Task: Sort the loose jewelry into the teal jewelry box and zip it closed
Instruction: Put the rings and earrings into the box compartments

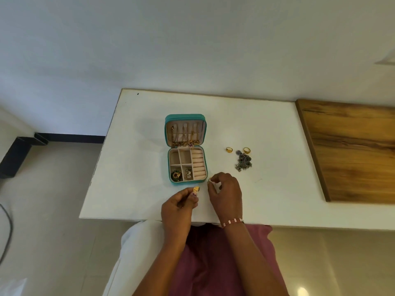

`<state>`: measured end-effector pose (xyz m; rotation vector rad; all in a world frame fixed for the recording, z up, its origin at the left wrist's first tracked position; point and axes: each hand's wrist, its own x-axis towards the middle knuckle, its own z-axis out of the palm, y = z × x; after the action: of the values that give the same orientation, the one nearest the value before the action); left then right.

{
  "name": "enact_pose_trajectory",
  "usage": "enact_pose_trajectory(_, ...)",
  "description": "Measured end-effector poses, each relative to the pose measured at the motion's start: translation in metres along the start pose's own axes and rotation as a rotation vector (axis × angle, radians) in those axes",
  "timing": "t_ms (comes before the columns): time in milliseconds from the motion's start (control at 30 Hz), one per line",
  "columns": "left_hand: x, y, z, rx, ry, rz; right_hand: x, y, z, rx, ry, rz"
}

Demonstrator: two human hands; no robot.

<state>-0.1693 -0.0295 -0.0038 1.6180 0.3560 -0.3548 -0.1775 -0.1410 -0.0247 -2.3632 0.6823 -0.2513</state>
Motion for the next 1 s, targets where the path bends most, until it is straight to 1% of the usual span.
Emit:
enact_pose_trajectory(100,0.002,0.0,-0.004,0.039,-0.012,0.009,-0.003,-0.004,0.0,-0.066,-0.083,-0.02)
enact_pose_trajectory(200,0.004,-0.001,-0.005,0.08,-0.025,0.012,-0.005,-0.006,0.0,-0.073,-0.098,-0.024)
enact_pose_trajectory(300,0.005,-0.003,-0.004,0.09,-0.02,-0.006,-0.005,-0.005,0.002,-0.109,-0.069,-0.047)
enact_pose_trajectory(367,0.005,-0.003,-0.003,0.094,-0.024,-0.016,-0.006,-0.004,0.002,-0.089,-0.043,-0.03)
enact_pose_trajectory(467,0.006,-0.005,-0.002,0.094,-0.012,-0.019,-0.009,-0.004,-0.001,0.009,0.034,0.003)
enact_pose_trajectory(567,0.007,-0.005,-0.003,0.099,0.016,-0.013,-0.009,-0.008,-0.005,0.133,0.101,0.08)
enact_pose_trajectory(633,0.008,-0.005,-0.003,0.089,0.028,-0.018,-0.005,-0.013,-0.005,0.161,0.127,0.079)
enact_pose_trajectory(767,0.01,-0.006,-0.004,0.086,0.029,-0.038,0.003,-0.021,0.0,0.072,0.109,0.017)
enact_pose_trajectory(900,0.011,-0.007,-0.004,0.069,0.033,-0.036,0.01,-0.031,0.006,-0.059,0.142,-0.062)
enact_pose_trajectory(1000,0.012,-0.008,-0.005,0.069,0.039,-0.03,0.012,-0.033,0.011,-0.156,0.196,-0.136)
